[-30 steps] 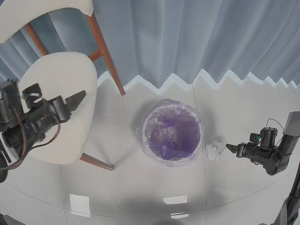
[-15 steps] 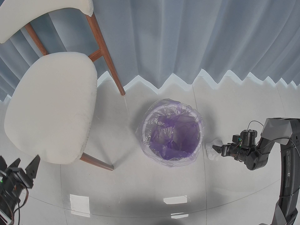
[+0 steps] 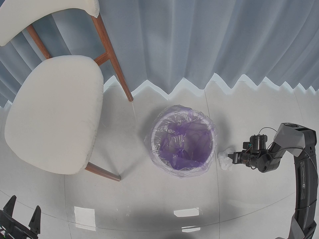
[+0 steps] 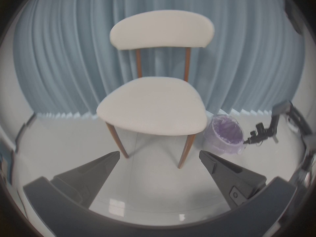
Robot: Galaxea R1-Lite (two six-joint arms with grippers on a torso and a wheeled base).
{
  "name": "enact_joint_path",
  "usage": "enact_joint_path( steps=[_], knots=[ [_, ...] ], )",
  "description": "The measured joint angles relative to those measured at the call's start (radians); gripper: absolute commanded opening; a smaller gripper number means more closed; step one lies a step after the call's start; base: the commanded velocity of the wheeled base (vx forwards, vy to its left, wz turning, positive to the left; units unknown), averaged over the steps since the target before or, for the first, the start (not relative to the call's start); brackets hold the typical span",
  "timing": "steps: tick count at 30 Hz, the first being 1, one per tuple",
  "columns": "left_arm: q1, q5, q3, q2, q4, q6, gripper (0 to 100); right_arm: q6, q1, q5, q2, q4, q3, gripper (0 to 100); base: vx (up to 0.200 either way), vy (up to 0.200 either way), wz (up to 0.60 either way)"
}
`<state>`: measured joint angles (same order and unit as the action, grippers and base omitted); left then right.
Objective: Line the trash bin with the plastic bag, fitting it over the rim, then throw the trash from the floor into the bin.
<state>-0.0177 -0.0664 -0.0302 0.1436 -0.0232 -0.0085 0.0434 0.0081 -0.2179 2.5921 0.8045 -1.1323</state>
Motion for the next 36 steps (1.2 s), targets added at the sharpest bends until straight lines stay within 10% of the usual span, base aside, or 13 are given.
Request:
enact_joint_path(
  steps=[24, 36],
  knots=[
    [0.019, 0.026, 0.004, -0.133, 0.049, 0.075, 100, 0.042, -0.007, 0.016, -0.426, 0.109, 0.269, 0, 0.000, 0.000, 0.00],
    [0.019, 0.031, 0.008, -0.133, 0.043, 0.045, 100, 0.058, 0.239, 0.012, -1.000, -0.046, 0.375, 0, 0.000, 0.000, 0.00]
  ],
)
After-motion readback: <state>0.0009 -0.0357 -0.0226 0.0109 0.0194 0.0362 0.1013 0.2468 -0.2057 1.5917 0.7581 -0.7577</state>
